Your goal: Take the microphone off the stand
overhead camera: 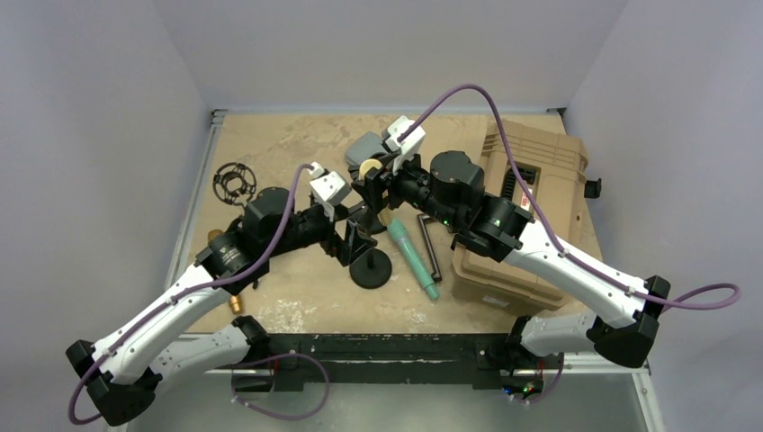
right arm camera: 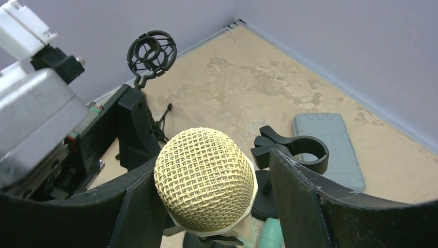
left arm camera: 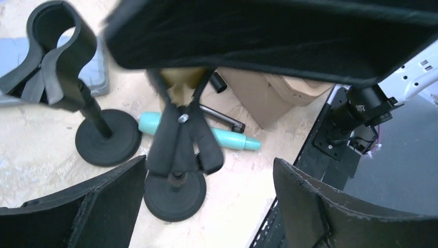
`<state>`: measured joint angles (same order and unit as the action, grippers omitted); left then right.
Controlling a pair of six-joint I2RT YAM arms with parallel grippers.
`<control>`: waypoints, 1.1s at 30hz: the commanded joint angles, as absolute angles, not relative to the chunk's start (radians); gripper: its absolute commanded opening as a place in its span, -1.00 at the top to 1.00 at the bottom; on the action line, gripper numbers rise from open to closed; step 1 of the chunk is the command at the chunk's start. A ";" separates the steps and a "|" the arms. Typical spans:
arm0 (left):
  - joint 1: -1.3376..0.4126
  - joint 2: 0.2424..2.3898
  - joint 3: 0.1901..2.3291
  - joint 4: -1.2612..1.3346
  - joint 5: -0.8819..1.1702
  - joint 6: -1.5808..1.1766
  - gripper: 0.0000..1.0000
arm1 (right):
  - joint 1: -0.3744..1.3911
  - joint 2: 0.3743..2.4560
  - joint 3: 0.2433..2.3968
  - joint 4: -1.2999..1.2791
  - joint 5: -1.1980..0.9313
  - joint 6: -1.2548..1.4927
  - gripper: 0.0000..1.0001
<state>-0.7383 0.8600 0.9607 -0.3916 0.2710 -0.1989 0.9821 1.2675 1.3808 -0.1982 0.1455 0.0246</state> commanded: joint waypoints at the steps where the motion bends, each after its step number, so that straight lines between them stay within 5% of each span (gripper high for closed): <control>1: -0.814 0.902 1.045 -0.361 0.125 -0.116 -0.70 | 0.983 1.262 1.396 -0.144 0.154 0.011 -0.26; 12: -0.816 0.919 1.042 -0.337 0.032 -0.121 -0.16 | 0.983 1.259 1.391 -0.124 0.135 0.020 -0.03; 20: -0.817 0.926 1.018 -0.292 0.007 -0.152 -0.09 | 0.983 1.265 1.392 -0.122 0.119 0.035 0.12; 25: -0.816 0.936 1.019 -0.310 -0.009 -0.155 0.38 | 0.985 1.270 1.397 -0.121 0.118 0.036 0.37; 31: -0.815 0.918 0.998 -0.367 -0.017 -0.118 0.97 | 0.985 1.270 1.404 -0.107 0.147 0.020 0.91; 33: -0.816 0.906 0.987 -0.389 -0.032 -0.106 1.00 | 0.985 1.267 1.407 -0.097 0.157 0.014 1.00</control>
